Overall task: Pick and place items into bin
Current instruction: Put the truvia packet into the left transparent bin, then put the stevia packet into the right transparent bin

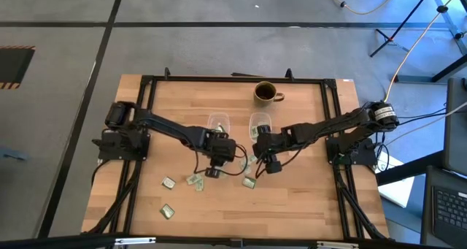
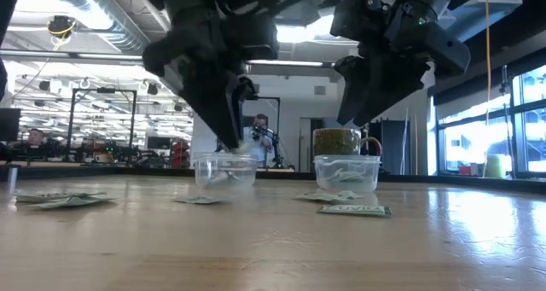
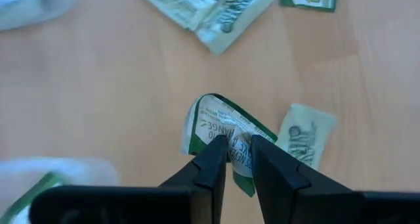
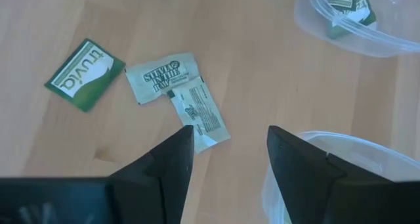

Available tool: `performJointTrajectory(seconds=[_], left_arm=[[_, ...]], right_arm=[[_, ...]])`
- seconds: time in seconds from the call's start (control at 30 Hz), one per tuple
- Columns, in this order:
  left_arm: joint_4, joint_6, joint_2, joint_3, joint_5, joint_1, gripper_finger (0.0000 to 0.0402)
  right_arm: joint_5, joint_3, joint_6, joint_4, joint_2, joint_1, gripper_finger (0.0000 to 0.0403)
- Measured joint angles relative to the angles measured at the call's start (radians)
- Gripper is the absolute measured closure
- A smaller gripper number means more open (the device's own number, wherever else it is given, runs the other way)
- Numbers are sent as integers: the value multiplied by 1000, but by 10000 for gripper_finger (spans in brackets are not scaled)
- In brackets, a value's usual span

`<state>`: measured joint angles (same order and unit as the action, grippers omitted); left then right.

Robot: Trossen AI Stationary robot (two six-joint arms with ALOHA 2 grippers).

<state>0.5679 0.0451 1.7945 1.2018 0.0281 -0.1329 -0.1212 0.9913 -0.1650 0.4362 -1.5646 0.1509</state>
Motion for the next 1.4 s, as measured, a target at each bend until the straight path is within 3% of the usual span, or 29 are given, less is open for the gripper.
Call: performJointTrajectory(seconds=[0.37, 0.83, 1.2, 1.4], left_arm=[[120, -6, -165, 1, 276, 87, 338], [127, 28, -43, -1, 164, 274, 334], [137, 21, -14, -1, 118, 293, 294], [268, -31, -40, 19, 81, 292, 275]], right_arm=[[0, 0, 1, -2, 0, 0, 205], [3, -1, 3, -24, 0, 4, 205], [2, -1, 31, -20, 0, 4, 205], [2, -1, 30, -18, 0, 4, 205]])
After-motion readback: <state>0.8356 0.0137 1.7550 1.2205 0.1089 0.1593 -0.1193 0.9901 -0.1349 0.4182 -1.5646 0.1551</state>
